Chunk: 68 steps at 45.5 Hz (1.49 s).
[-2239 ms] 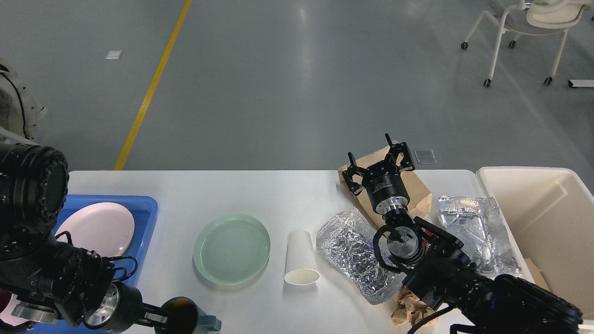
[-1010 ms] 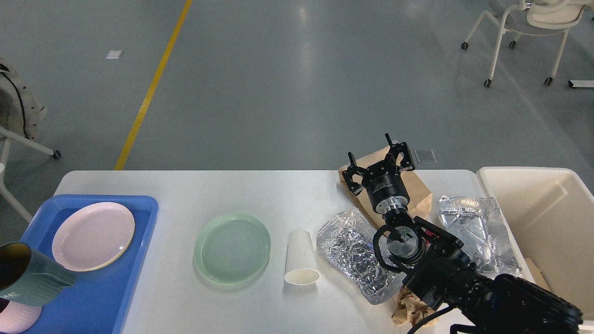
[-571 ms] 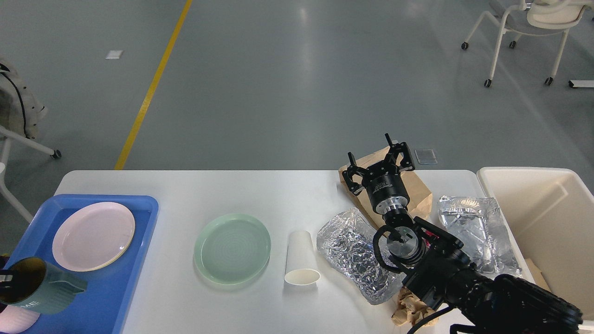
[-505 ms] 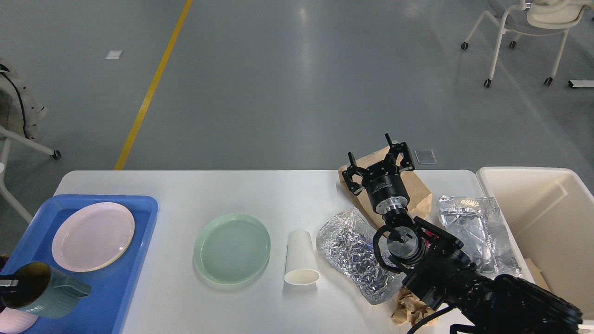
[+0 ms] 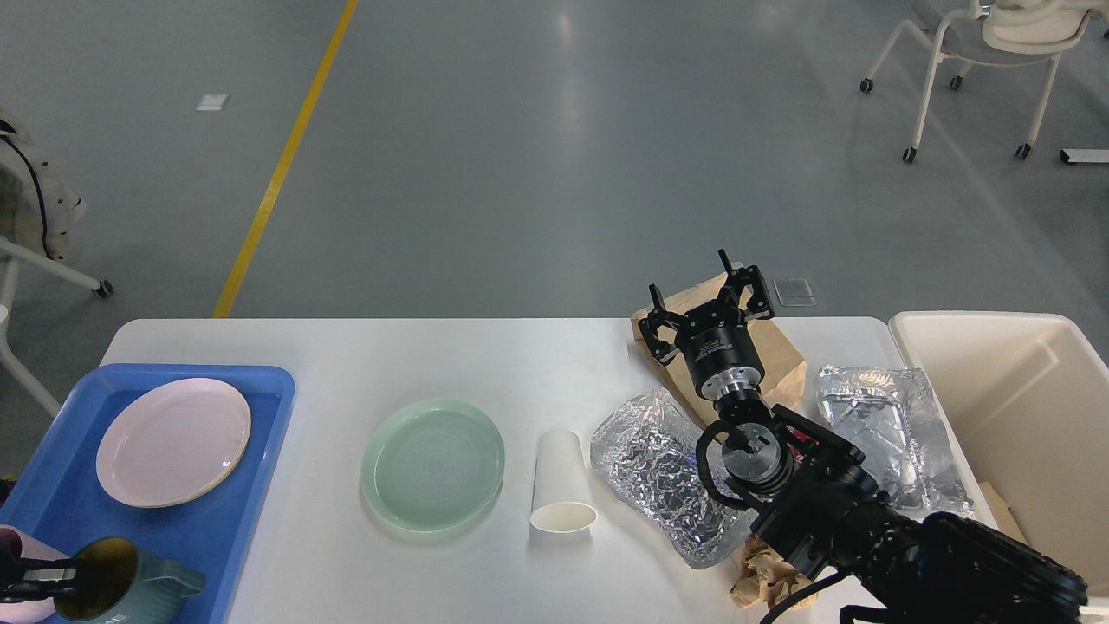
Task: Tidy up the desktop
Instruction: 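Release the mug and move the left gripper toward the green plate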
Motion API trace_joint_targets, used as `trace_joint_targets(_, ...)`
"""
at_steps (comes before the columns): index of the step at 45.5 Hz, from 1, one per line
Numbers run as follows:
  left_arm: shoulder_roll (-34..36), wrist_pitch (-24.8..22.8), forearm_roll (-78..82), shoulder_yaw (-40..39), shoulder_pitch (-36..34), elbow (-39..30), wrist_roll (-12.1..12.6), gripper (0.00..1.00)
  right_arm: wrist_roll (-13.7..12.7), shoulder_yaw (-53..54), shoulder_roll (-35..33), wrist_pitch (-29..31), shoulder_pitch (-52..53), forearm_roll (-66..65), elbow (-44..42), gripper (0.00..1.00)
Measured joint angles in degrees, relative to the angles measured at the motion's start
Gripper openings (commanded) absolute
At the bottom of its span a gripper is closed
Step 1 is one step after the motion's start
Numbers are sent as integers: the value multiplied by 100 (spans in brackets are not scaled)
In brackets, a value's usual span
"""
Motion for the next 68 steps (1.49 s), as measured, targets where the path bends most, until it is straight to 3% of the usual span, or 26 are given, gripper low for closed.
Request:
trace_joint_targets(7,107,-59,50,-5,-101,1,-52,86,0,0,0,0,0,0,1,100)
trace_joint_targets(12,297,-224,246,15,-385,-15,-106,90,0,0,0,0,0,0,2,100)
trace_joint_targets(17,654,-727,648,25,-1037,-20,-196,91,0,0,-3,0,0,0,3,100)
trace_joint_targets(25,1264,-2187,1430,15,-3031,-15,-242,91,0,0,-7,0,0,-1,4,100)
trace_joint_targets(35,1110,-4451,1562,-5,-5920,20,-180,91,0,0,-3,0,1,0,-2,100)
trace_joint_targets(38,859,-4889,1556,-67,-6511,21,-153,91,0,0,-1,0,1,0,-5,100)
trace_joint_targets(42,359,-5129,1515,-281,-6828,21,-64,91,0,0,0,0,1,0,-6,100)
trace_joint_targets(50,27,-4869,1440,-816,-6096,1,245,91,0,0,-6,0,1,0,-7,100)
trace_joint_targets(55,-225,-4267,1347,-1426,-5023,-5,617,91,0,0,-3,0,1,0,-7,100)
trace_joint_targets(63,-581,-3067,1058,-2148,-3417,-84,1491,91,0,0,-1,0,1,0,-2,100)
trace_joint_targets(68,-1037,-2529,891,-2392,-2600,-128,1762,91,0,0,2,0,1,0,2,100)
